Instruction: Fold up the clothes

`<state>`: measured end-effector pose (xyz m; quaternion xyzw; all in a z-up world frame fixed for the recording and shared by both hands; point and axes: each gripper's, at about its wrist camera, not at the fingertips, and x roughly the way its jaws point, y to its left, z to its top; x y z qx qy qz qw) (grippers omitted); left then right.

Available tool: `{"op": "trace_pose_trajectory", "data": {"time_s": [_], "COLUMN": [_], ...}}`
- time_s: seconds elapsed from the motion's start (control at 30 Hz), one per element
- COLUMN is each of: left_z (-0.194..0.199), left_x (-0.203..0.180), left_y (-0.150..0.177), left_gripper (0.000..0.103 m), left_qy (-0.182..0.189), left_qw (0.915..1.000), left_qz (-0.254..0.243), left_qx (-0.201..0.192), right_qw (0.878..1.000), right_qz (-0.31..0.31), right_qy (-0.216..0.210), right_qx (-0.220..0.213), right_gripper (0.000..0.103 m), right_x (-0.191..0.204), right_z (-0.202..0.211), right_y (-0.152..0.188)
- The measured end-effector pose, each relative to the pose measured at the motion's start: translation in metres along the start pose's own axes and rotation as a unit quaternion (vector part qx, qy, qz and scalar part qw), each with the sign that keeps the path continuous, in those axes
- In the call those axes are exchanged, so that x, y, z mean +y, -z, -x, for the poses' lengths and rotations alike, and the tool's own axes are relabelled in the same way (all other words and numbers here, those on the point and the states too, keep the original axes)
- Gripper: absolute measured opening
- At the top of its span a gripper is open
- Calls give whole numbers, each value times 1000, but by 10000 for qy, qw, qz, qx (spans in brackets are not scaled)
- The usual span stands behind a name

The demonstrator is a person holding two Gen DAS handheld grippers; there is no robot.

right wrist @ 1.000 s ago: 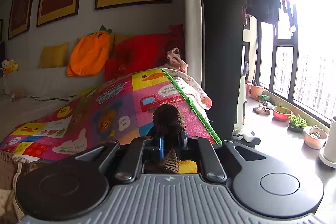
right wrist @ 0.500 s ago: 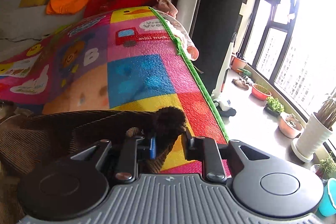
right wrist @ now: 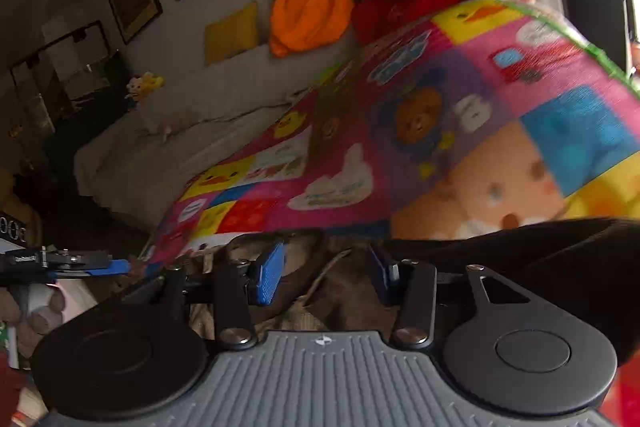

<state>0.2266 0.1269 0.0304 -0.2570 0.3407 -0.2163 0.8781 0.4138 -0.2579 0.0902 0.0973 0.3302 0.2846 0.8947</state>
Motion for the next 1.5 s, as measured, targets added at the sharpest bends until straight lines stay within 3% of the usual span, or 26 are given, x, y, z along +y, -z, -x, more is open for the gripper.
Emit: {"op": "trace_pose_trajectory", "data": {"time_s": [0.17,0.3,0.37,0.5,0.57,0.63,0.7,0.77,0.87,0.93,1.1,1.23,1.37,1.5], "left_z": [-36,-50,-63,-83,-87,-90,-95,-95,-78,-60,-6,38,71,93], "left_x": [39,60,65,69,67,60,57,57,46,31,-13,-39,-62,-76], "left_y": [-1,-7,-13,-46,-62,-76,-83,-80,-61,-43,16,64,116,158], "left_gripper": [84,86,86,84,84,84,84,84,92,94,98,100,102,103], "left_qy": [-89,-69,-156,-210,-254,-598,-910,-916,-812,-856,-1126,-1090,-1230,-1208], "left_qw": [9955,9921,9918,9922,9921,9916,9907,9922,9949,9937,9750,9680,9585,9563], "left_qz": [930,1213,1220,1223,1105,645,372,358,-11,-541,-1904,-2258,-2571,-2663], "left_qx": [143,298,340,-145,-537,-953,-940,-771,-597,-489,-230,-124,-36,54], "right_qw": [9958,9823,9785,9753,9798,9867,9923,9938,9950,9981,9904,9771,9652,9480], "right_qz": [-595,-1406,-1695,-2055,-1932,-1610,-1227,-1083,-984,-479,1178,2092,2599,3092], "right_qy": [-104,-275,-500,-718,-507,-186,156,238,168,360,663,399,-25,-449], "right_qx": [694,1205,1067,381,-23,-127,-73,98,67,-124,-292,10,306,600], "right_gripper": [45,45,45,45,45,45,45,45,53,60,69,76,80,82], "right_x": [-3,-31,-42,-59,-64,-67,-70,-74,-74,-62,-21,17,50,84], "right_z": [-91,-136,-145,-153,-153,-155,-159,-160,-139,-112,-26,37,66,95], "right_y": [9,18,15,-4,-14,-19,-21,-20,-16,-11,22,67,123,180]}}
